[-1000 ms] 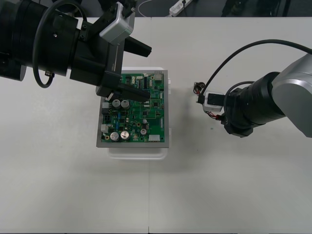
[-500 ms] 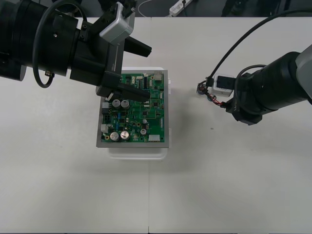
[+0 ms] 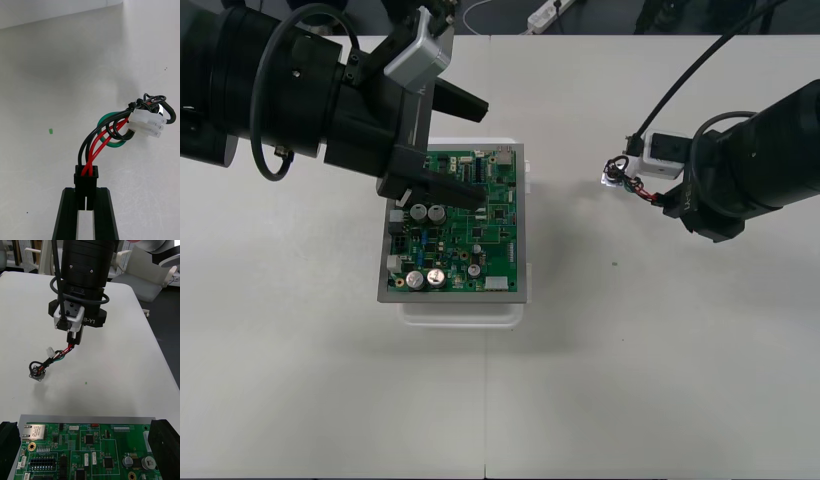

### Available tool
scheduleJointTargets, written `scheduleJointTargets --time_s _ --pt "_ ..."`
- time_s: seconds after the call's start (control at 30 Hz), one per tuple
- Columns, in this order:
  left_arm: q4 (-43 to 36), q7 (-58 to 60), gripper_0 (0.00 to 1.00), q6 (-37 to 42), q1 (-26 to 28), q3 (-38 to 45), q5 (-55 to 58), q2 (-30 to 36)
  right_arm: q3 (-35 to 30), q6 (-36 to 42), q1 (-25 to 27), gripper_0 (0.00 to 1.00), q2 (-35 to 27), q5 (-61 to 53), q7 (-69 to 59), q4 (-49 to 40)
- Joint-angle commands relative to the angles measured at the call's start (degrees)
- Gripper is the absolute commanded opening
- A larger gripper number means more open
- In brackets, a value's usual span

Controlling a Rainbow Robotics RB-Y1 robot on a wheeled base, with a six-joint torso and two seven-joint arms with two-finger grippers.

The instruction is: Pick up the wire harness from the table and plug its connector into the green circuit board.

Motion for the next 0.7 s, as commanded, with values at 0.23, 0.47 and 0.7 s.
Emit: scheduleJointTargets --time_s 0.23,0.47,0.7 --pt "6.5 -1.8 1.0 -10.5 -4.2 4.1 6.6 -1.5 -2.7 0.0 -2.4 0.0 -2.2 -8.1 0.2 -1.6" --pt "9.9 -4.9 1.0 -14.9 -4.6 6.3 11.3 -1.4 -2.7 0.0 -2.2 0.0 -2.4 -15.7 -0.8 -1.5" --pt "13.7 -12.0 1.0 -14.9 -4.6 6.5 15.0 -1.5 -2.6 0.0 -2.3 0.0 -2.9 -23.0 -1.8 1.4"
